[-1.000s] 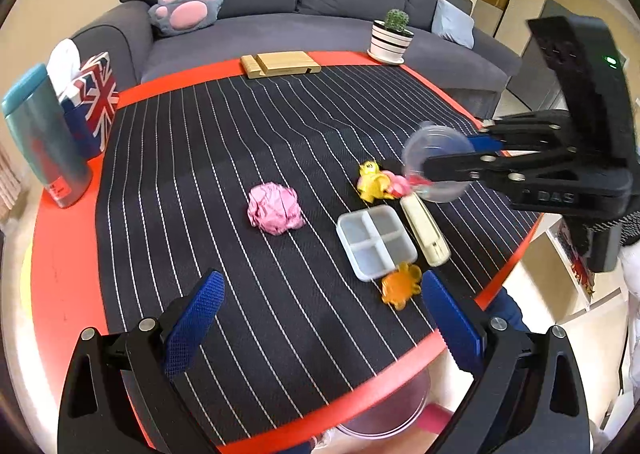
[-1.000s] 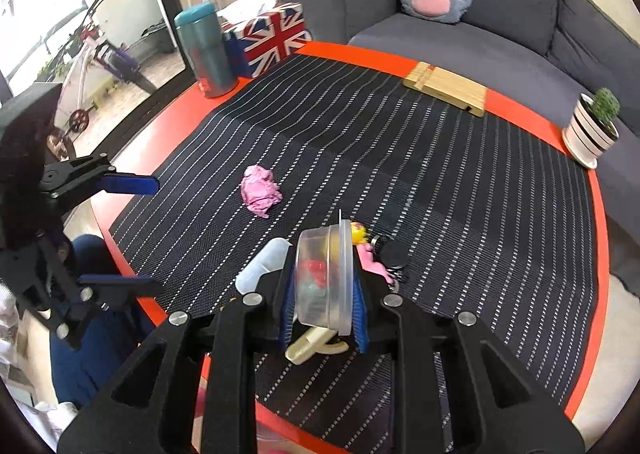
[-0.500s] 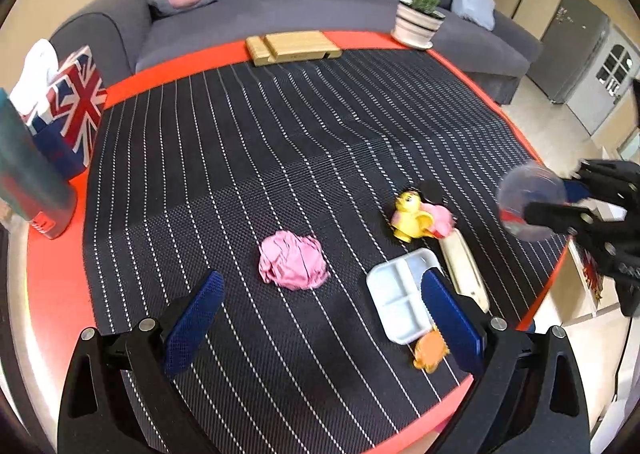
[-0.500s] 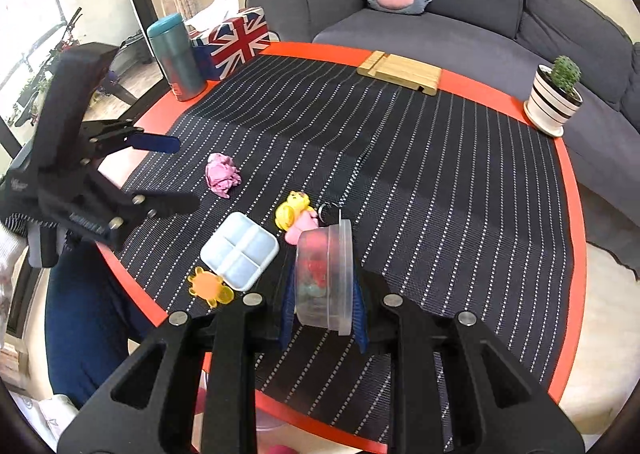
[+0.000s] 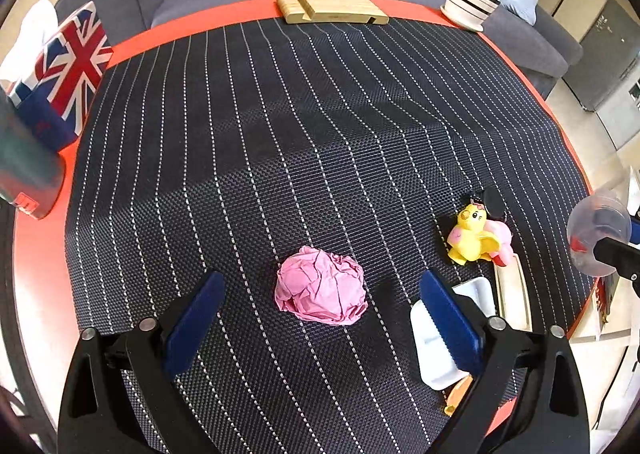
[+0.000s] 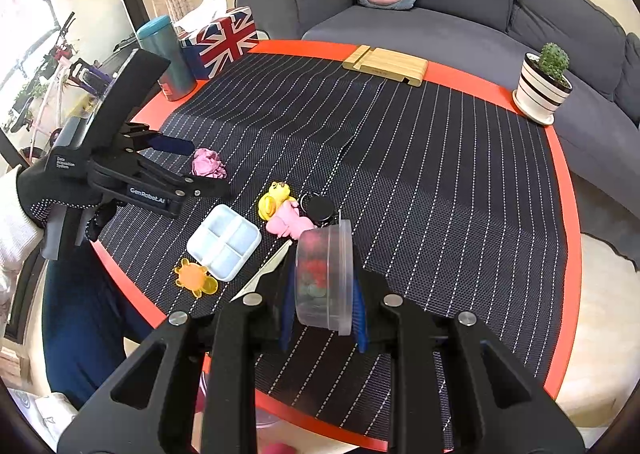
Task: Collect trash
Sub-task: 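Grasp the crumpled pink paper with the left gripper while the right gripper holds the bowl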
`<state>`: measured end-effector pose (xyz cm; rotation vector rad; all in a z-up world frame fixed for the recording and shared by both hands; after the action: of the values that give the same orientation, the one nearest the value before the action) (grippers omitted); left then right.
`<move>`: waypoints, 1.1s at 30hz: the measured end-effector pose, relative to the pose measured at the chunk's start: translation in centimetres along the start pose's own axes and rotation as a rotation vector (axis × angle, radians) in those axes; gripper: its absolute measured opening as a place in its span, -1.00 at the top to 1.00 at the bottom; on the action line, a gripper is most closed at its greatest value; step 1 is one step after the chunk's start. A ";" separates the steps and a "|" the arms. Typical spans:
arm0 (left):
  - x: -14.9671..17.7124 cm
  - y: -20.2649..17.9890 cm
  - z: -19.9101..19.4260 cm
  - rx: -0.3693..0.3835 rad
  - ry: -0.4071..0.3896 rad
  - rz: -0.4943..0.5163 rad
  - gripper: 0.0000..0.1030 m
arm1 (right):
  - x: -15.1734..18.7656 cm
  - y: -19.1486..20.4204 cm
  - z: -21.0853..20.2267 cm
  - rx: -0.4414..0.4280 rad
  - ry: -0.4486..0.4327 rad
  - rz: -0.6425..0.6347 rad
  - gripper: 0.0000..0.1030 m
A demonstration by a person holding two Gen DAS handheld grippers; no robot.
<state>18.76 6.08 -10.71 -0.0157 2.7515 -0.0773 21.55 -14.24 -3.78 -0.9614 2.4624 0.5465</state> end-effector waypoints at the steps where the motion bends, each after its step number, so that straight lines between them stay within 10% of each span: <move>1: 0.0 0.0 0.1 0.000 0.002 -0.003 -0.55 | 0.0 0.0 0.0 -0.001 -0.001 0.001 0.55; 8: -0.1 0.2 -0.2 -0.021 -0.023 0.010 0.27 | 0.2 0.1 0.1 -0.001 -0.005 0.003 0.55; 33: 5.0 -4.2 -9.6 -0.069 -0.345 0.162 0.31 | 3.3 1.8 -3.2 0.007 -0.113 -0.005 0.55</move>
<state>10.50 2.24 -3.45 0.1604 2.3990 0.0593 17.28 -16.44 -2.52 -0.9082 2.3592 0.5738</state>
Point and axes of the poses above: each gripper's, at about its wrist camera, not at the fingertips, and z roughly the way its jaws point, y to its left, x to its underside, the point moved 3 cm from there along z, roughly the way its jaws point, and after that the axes turned 9 degrees about z, right-handed, at the moved point
